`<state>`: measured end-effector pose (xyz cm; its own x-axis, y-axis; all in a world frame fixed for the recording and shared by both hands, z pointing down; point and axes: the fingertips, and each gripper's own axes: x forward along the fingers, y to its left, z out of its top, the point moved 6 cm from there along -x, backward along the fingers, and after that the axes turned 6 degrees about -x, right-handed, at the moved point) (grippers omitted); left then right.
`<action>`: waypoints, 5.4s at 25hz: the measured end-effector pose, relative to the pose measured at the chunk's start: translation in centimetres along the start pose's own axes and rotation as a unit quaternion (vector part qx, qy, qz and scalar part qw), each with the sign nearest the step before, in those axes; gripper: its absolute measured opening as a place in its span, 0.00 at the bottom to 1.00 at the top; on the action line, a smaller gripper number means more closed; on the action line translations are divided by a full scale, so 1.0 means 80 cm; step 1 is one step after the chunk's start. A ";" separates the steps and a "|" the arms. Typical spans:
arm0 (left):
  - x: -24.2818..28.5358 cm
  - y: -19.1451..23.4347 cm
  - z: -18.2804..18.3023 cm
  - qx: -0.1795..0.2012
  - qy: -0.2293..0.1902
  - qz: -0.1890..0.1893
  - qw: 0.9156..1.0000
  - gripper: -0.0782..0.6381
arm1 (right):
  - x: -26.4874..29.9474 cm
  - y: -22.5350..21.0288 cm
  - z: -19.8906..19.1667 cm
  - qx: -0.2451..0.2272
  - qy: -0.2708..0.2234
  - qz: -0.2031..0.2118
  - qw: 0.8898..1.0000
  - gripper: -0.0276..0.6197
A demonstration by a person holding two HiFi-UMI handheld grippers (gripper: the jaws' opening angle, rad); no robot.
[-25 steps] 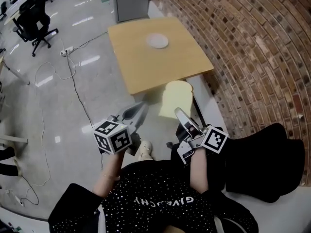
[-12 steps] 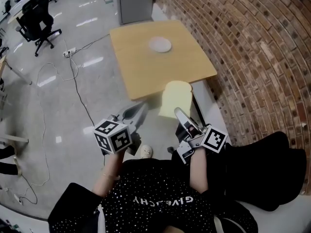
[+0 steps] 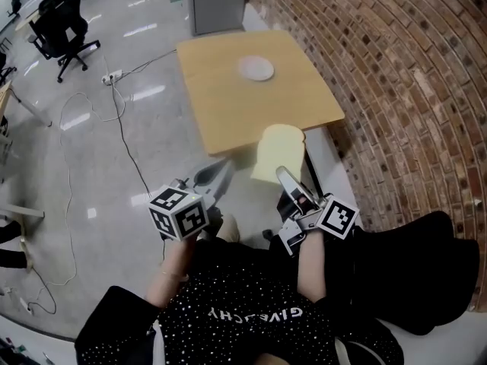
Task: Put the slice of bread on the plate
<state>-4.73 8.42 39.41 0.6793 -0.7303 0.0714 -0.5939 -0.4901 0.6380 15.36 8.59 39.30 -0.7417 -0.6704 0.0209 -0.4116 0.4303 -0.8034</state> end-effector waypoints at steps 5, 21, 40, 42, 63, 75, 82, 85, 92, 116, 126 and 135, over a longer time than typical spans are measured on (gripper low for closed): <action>-0.011 0.005 -0.007 -0.007 0.001 0.013 1.000 0.12 | -0.003 -0.004 -0.008 0.009 0.005 -0.005 1.000 0.19; 0.067 0.037 0.013 -0.019 0.023 0.016 0.999 0.12 | 0.031 -0.054 0.039 0.034 0.008 -0.023 0.999 0.19; 0.273 0.172 0.124 -0.061 0.040 0.047 0.996 0.12 | 0.196 -0.188 0.214 0.060 0.043 -0.059 0.996 0.19; 0.293 0.189 0.134 -0.061 0.044 0.050 0.996 0.12 | 0.217 -0.203 0.230 0.062 0.048 -0.063 0.995 0.19; 0.403 0.324 0.169 -0.093 0.036 0.096 0.990 0.12 | 0.432 -0.366 0.287 0.045 0.167 -0.121 0.978 0.19; 0.386 0.348 0.173 -0.117 0.000 0.145 0.982 0.12 | 0.487 -0.410 0.253 0.078 0.225 -0.124 0.963 0.19; 0.382 0.347 0.178 -0.118 -0.005 0.151 0.981 0.12 | 0.494 -0.415 0.246 0.018 0.268 -0.182 0.946 0.21; 0.381 0.346 0.179 -0.117 -0.005 0.151 0.982 0.12 | 0.497 -0.411 0.246 -0.031 0.289 -0.200 0.936 0.39; 0.376 0.343 0.184 -0.115 -0.008 0.147 0.982 0.12 | 0.497 -0.397 0.249 -0.136 0.311 -0.245 0.908 0.52; 0.398 0.261 0.197 -0.011 0.034 0.091 0.995 0.12 | 0.388 -0.279 0.307 -0.066 0.133 -0.099 0.984 0.07; 0.386 0.208 0.210 0.055 0.046 0.089 0.993 0.12 | 0.366 -0.223 0.303 -0.073 0.126 -0.031 0.989 0.06; 0.382 0.197 0.212 0.060 0.045 0.092 0.993 0.12 | 0.359 -0.213 0.302 -0.101 0.137 -0.034 0.985 0.06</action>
<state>-0.64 -29.68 38.64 0.5878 -0.7695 0.2498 -0.7546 -0.4101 0.5123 13.90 -32.62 39.19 -0.8126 -0.5259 0.2515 -0.5413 0.5206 -0.6603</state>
